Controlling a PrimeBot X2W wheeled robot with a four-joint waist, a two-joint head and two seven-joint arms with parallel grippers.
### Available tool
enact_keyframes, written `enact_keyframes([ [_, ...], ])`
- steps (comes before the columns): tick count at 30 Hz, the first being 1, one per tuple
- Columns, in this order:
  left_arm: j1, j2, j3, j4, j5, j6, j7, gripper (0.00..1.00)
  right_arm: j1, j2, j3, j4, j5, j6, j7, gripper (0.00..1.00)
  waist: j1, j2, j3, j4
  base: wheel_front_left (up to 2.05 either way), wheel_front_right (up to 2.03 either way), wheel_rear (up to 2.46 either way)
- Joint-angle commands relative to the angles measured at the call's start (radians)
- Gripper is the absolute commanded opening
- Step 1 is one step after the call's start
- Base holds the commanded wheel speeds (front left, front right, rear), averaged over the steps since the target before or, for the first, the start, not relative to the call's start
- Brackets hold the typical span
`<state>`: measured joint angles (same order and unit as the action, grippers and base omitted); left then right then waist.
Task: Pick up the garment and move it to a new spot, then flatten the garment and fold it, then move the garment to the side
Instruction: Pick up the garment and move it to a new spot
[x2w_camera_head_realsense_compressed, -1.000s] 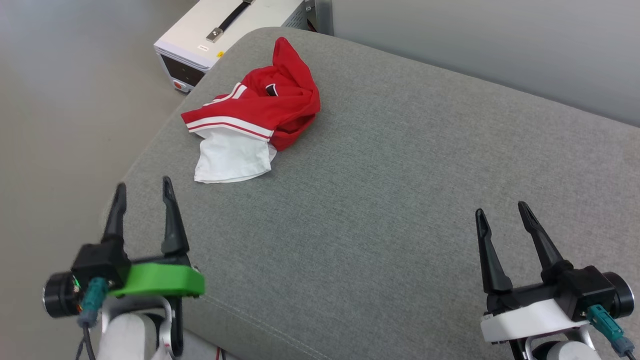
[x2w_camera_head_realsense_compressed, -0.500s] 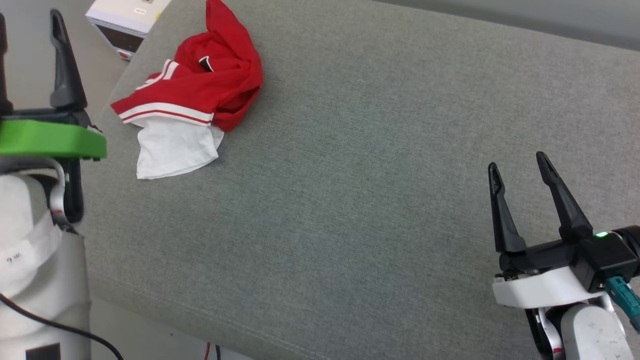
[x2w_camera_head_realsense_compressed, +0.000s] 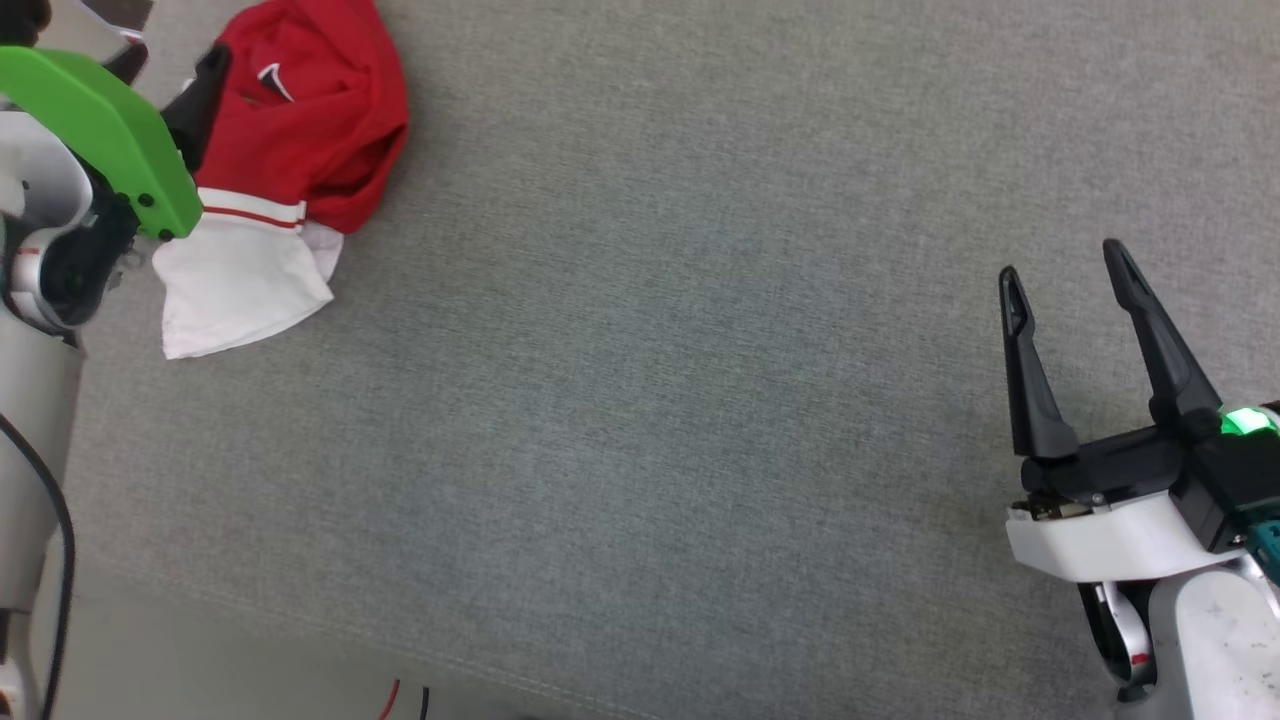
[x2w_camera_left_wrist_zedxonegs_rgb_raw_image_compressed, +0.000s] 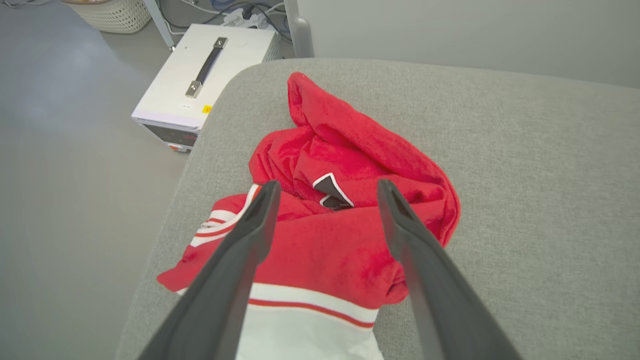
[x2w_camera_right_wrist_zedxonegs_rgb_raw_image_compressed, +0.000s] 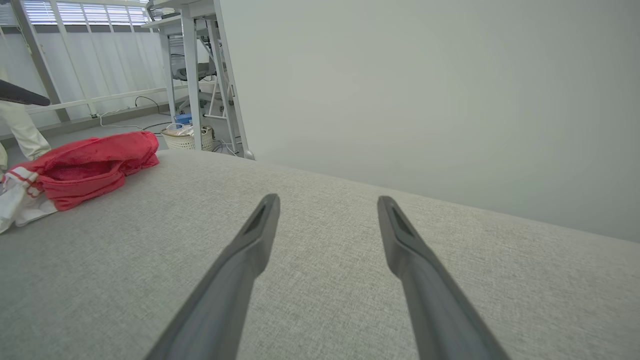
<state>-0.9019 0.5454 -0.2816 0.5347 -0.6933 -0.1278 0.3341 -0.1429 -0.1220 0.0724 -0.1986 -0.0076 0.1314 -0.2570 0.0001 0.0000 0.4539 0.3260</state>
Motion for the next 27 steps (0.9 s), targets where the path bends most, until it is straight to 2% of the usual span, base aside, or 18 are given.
enact_keyframes([
  [1,-0.033,0.026,-0.027,0.007,-0.045,-0.003,0.059,1.00,-0.024,-0.005,0.000,-0.009,-0.007,-0.001,-0.005,1.00,-0.0001,0.0000,0.043,-0.033,0.00,0.00,0.00],
  [5,-0.073,0.065,-0.079,0.061,-0.133,-0.003,0.207,1.00,-0.045,-0.010,-0.001,-0.014,-0.009,-0.001,-0.005,1.00,-0.0001,0.0000,0.083,-0.058,0.00,0.00,0.00],
  [10,-0.096,0.079,-0.118,0.132,-0.186,-0.003,0.300,1.00,-0.072,-0.010,-0.001,-0.026,-0.009,-0.001,-0.005,1.00,-0.0001,0.0000,0.133,-0.094,0.00,0.00,0.00],
  [15,-0.082,0.061,-0.176,0.184,-0.205,-0.003,0.332,1.00,-0.088,-0.013,-0.009,-0.034,-0.010,-0.001,-0.005,1.00,-0.0001,0.0000,0.169,-0.108,0.00,0.00,0.00],
  [22,-0.051,0.024,-0.255,0.243,-0.238,-0.003,0.310,1.00,-0.096,-0.011,-0.015,-0.026,-0.008,-0.001,-0.005,1.00,-0.0001,0.0000,0.171,-0.108,0.00,0.00,0.00],
  [24,-0.055,0.033,-0.281,0.244,-0.235,-0.003,0.290,0.20,-0.095,-0.008,-0.016,-0.024,-0.005,-0.001,-0.005,1.00,-0.0001,0.0000,0.157,-0.105,0.00,0.00,0.00],
  [25,-0.058,0.039,-0.290,0.244,-0.236,-0.003,0.278,0.00,-0.094,-0.006,-0.017,-0.023,-0.003,-0.001,-0.005,1.00,-0.0001,0.0000,0.148,-0.104,0.00,0.00,0.00],
  [27,-0.069,0.059,-0.313,0.236,-0.232,-0.003,0.252,0.00,-0.091,-0.002,-0.019,-0.020,0.001,-0.001,-0.005,1.00,-0.0001,0.0000,0.128,-0.102,0.00,0.00,0.00],
])
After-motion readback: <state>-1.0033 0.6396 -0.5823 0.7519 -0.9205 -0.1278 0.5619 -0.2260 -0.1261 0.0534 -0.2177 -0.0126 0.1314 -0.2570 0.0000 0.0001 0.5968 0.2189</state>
